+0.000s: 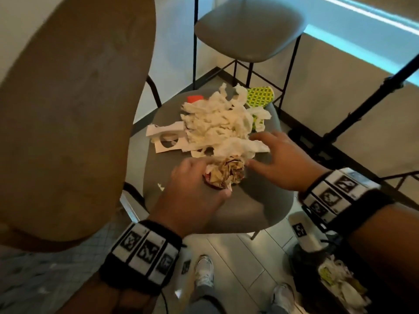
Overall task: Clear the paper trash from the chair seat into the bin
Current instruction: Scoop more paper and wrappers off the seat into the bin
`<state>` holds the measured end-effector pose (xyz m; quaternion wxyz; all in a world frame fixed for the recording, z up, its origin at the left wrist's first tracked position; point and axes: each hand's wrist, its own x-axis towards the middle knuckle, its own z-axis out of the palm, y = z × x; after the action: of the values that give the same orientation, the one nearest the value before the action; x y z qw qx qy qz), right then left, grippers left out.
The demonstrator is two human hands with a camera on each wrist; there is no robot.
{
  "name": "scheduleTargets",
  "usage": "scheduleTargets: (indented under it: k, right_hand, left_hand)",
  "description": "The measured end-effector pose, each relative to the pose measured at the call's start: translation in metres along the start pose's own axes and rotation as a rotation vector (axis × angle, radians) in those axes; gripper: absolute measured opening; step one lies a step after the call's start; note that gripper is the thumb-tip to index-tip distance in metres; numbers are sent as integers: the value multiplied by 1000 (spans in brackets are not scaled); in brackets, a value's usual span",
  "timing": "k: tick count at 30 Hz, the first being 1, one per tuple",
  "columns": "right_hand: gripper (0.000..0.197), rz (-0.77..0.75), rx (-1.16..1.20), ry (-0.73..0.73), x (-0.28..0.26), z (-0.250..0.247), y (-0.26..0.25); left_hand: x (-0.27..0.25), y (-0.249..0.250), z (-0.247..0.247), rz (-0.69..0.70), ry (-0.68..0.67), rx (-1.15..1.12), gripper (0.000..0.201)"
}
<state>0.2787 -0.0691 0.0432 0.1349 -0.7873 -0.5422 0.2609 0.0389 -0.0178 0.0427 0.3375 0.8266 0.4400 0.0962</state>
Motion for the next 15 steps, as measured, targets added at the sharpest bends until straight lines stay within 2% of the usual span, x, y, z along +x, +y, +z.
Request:
scheduleTargets:
  k: [3, 6, 9, 11, 13, 15]
  right_hand:
    - [74, 14, -4, 75, 23, 12, -7]
    - [89, 63, 15, 161, 44, 15, -10]
    - [108, 91, 13, 128, 62, 15, -10]
    - [112, 104, -10, 65, 72, 16, -7]
    - [106, 104, -57, 18, 79, 19, -4]
    - [93, 102, -63, 39, 85, 22, -1]
  left_hand:
    - [20, 0, 13, -54, -25, 85, 94]
    - [36, 10, 34, -96, -31, 115, 104]
    - [48, 18, 50, -141, -31, 124, 99]
    - [51, 19, 58, -159, -32, 119, 95]
    - [52, 18, 62, -177, -53, 138, 85]
    - [53, 16, 64, -178, -80, 189, 71]
